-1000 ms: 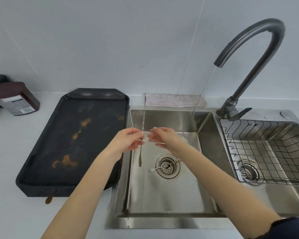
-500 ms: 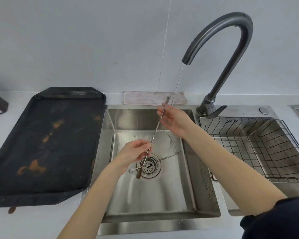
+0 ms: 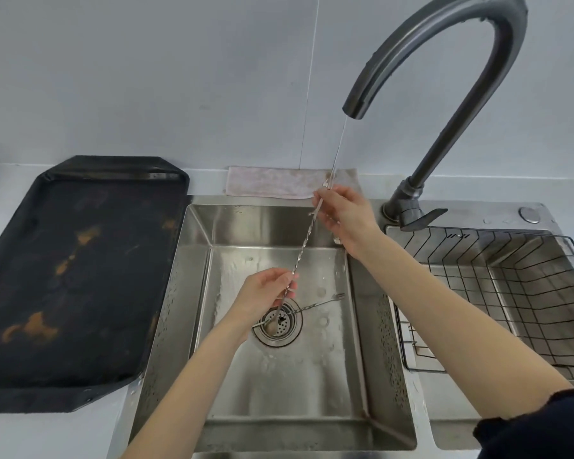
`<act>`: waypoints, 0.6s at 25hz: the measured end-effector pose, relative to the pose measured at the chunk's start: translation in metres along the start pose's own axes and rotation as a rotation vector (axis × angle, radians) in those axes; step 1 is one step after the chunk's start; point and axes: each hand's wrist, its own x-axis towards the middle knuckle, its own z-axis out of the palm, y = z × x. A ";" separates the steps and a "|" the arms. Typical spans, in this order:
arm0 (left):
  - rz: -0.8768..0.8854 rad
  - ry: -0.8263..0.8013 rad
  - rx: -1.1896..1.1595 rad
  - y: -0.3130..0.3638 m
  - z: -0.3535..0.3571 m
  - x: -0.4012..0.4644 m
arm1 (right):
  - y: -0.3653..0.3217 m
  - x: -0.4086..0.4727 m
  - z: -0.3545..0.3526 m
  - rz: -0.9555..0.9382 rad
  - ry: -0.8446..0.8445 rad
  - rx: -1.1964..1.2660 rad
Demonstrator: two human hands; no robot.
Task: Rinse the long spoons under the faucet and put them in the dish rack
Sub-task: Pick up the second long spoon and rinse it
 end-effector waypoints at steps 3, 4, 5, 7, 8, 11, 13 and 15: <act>0.023 -0.015 0.047 -0.003 0.006 0.004 | 0.000 0.004 -0.001 -0.053 0.056 -0.065; 0.036 -0.024 0.060 -0.004 0.007 0.004 | -0.002 0.004 -0.001 -0.060 0.067 -0.054; 0.048 -0.033 0.065 -0.005 0.008 0.005 | -0.005 0.005 -0.002 -0.066 0.069 -0.028; 0.070 -0.045 0.053 -0.006 0.010 0.006 | -0.006 0.004 -0.003 -0.075 0.038 0.019; 0.078 -0.039 0.044 -0.006 0.011 0.007 | -0.003 0.002 -0.003 -0.073 0.009 0.023; 0.097 -0.004 0.044 -0.006 0.010 0.011 | 0.008 -0.005 -0.003 -0.069 -0.081 -0.011; 0.105 -0.006 0.053 -0.005 0.009 0.010 | 0.001 -0.005 -0.002 -0.084 -0.097 0.032; 0.110 -0.013 0.034 -0.003 0.008 0.007 | -0.010 -0.004 0.000 -0.097 -0.115 0.050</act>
